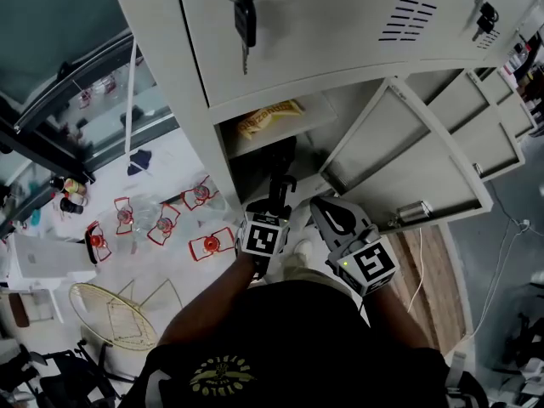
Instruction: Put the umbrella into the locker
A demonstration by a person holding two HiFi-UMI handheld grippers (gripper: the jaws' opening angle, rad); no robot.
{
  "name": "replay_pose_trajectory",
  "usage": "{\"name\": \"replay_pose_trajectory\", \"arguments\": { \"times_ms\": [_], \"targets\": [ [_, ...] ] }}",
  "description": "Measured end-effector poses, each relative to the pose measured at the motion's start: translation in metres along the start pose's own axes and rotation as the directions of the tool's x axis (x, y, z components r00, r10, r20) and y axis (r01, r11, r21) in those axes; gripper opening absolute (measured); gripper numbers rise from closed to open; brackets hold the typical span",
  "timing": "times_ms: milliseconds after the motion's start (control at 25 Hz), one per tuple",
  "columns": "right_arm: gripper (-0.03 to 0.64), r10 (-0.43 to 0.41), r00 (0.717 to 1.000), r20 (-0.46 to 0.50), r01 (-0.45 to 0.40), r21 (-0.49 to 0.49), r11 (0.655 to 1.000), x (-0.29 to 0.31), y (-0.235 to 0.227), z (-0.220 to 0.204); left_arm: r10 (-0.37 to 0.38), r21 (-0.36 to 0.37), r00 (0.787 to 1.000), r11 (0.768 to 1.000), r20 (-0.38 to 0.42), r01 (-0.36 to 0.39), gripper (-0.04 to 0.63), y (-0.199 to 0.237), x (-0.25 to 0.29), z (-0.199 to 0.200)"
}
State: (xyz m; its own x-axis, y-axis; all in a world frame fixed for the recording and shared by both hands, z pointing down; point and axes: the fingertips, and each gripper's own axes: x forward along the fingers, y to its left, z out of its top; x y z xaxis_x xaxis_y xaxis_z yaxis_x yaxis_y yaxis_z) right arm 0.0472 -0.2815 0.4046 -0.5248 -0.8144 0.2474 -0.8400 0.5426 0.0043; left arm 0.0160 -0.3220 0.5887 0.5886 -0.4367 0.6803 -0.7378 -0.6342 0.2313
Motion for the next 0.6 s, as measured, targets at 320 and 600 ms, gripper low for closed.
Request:
{"name": "replay_pose_trajectory", "arguments": {
  "times_ms": [320,600],
  "targets": [
    [0.029,0.018,1.0,-0.003,-0.018,-0.024,1.0,0.007,-0.013,0.002,0.053,-0.006,0.998,0.999,0.035,-0.053,0.184,0.02,0.016,0.02],
    [0.029,0.025,0.999,-0.021,-0.025,-0.026,0.999,0.008,-0.022,0.004,0.101,-0.022,0.994,0.995,0.033,-0.101,0.178,0.036,0.028,0.038]
  ]
}}
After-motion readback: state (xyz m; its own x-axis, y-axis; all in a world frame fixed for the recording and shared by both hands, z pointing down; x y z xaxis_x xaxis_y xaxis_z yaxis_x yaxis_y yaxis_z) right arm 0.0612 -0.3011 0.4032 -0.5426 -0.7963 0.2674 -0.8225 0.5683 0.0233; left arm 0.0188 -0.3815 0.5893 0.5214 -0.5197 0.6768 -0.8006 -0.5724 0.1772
